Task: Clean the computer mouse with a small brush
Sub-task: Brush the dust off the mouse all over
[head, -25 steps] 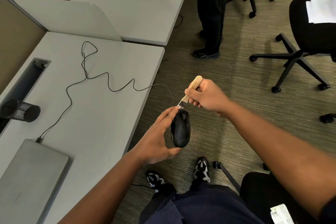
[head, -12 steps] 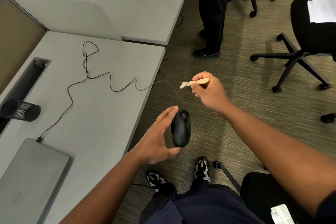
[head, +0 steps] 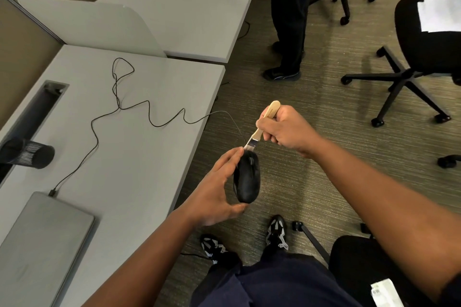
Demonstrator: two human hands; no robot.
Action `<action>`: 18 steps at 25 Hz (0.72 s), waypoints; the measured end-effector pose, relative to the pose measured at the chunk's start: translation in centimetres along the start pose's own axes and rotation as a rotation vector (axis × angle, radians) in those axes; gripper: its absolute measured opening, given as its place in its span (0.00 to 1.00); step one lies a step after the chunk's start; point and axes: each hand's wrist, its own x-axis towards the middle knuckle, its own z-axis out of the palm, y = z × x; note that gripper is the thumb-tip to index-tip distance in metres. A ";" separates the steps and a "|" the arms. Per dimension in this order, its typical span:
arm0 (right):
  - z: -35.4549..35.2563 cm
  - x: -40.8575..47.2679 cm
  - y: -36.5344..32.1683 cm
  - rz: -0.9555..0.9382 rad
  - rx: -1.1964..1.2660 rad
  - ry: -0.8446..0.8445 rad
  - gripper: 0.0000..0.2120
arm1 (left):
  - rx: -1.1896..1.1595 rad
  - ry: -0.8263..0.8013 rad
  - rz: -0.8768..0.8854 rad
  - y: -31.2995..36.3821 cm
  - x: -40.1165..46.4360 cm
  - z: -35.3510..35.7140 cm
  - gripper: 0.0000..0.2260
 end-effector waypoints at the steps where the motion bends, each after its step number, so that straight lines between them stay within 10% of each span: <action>1: 0.1 0.0 0.1 -0.003 -0.019 -0.003 0.06 | 0.001 0.002 0.002 0.0 -0.1 0.1 0.55; 18: 1.6 0.8 2.2 -0.037 -0.054 0.212 0.09 | -0.018 0.013 -0.025 0.2 -0.3 0.1 0.55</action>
